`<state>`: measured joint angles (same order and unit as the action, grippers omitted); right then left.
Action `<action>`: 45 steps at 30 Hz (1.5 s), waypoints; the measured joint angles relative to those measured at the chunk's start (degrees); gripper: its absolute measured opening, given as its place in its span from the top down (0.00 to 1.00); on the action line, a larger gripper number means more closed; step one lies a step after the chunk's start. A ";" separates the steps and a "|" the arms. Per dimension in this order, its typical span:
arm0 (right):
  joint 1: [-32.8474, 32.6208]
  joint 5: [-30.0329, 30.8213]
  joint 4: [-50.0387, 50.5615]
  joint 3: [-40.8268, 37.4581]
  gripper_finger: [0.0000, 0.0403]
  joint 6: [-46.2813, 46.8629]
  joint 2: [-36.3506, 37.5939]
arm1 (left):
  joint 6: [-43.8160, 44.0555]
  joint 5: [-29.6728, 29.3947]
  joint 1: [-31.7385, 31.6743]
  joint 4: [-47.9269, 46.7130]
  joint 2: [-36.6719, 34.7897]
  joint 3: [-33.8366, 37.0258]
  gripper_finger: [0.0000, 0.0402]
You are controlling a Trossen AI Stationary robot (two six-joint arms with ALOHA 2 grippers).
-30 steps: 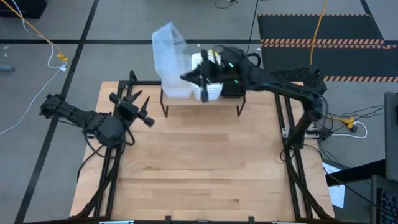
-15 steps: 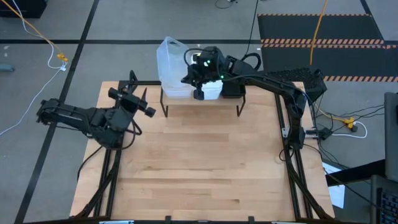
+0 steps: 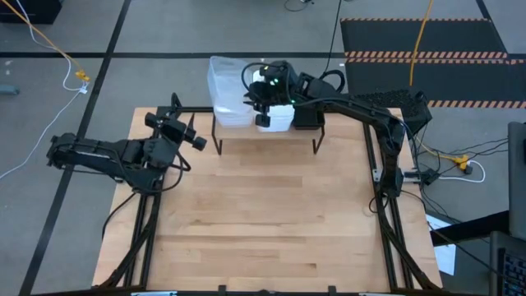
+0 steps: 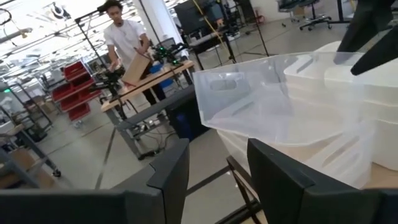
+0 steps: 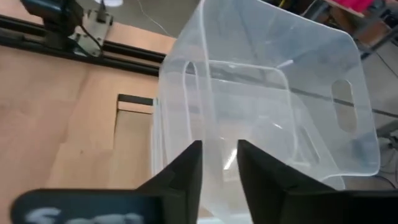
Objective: Stack baskets on shelf by color
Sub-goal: Stack the transparent bin on the transparent bin on the shelf
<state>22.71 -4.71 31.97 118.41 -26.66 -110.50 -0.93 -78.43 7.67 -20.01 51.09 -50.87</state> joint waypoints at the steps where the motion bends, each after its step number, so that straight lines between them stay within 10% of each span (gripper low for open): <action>1: -0.07 -0.02 -0.11 0.00 0.76 0.03 0.00 | 0.00 0.02 -0.10 -0.02 0.02 0.00 0.59; 7: -1.12 -4.14 -0.71 0.00 0.68 -0.49 0.02 | 0.11 0.15 -0.16 -0.02 0.00 0.00 0.59; 18: -2.96 -4.30 -1.53 -0.02 0.85 -3.61 0.00 | 0.17 0.15 -0.16 0.00 0.00 0.00 0.59; 30: -1.35 -4.52 -12.65 -10.47 0.63 -3.21 0.11 | 0.62 0.13 -0.16 -1.01 0.01 0.00 0.59; 45: -1.32 -4.46 -21.68 -11.84 0.71 -7.21 3.66 | 0.68 -0.09 -0.23 -2.56 0.01 0.00 0.59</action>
<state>21.39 -9.17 10.30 106.57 -33.88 -106.84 -0.24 -78.53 7.44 -22.57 51.10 -50.87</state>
